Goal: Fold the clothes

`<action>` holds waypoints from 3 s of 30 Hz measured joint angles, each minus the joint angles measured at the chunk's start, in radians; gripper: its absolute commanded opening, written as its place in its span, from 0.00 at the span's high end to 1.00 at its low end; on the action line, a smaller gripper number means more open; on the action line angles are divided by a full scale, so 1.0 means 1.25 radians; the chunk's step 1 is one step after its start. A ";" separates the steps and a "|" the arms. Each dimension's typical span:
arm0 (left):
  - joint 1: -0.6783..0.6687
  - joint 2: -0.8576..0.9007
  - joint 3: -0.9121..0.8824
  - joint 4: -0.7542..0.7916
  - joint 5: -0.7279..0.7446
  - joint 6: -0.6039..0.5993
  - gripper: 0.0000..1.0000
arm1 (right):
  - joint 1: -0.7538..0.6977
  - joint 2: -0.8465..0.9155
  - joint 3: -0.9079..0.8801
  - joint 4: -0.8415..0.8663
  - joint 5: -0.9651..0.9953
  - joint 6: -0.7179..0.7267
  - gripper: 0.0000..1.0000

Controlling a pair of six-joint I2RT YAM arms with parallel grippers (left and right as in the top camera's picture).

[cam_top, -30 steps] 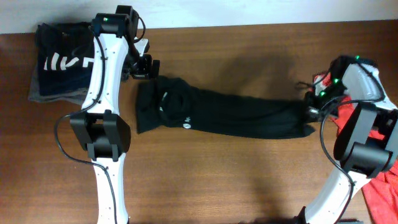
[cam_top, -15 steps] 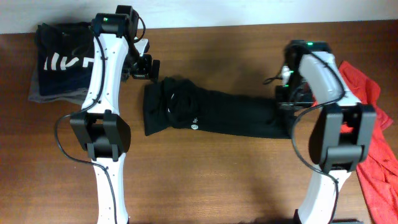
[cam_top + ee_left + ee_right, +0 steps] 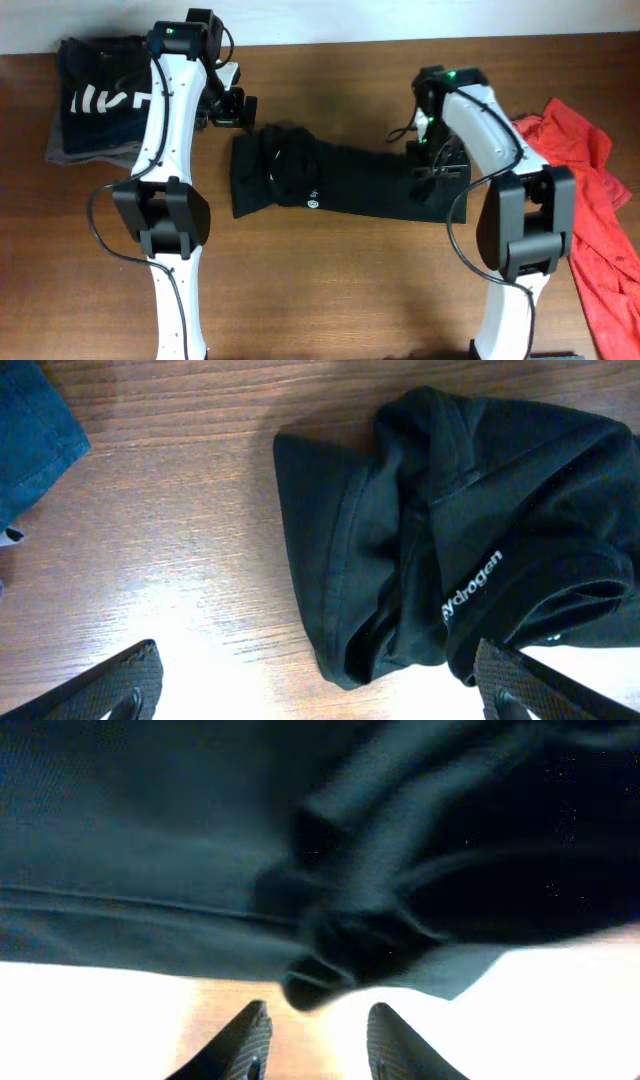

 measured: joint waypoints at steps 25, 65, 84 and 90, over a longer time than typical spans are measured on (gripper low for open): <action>0.000 0.000 0.000 0.003 0.000 0.000 0.01 | -0.163 0.000 -0.050 0.143 -0.211 -0.063 0.58; 0.000 0.000 0.000 0.002 0.000 0.000 0.01 | -0.052 0.005 -0.034 0.084 -0.170 -0.025 0.16; 0.000 0.000 0.000 0.002 0.000 0.000 0.01 | -0.360 -0.005 -0.107 0.097 -0.396 -0.285 0.06; 0.000 0.000 0.000 0.003 0.000 0.000 0.01 | -0.352 -0.005 -0.239 0.205 -0.499 -0.325 0.06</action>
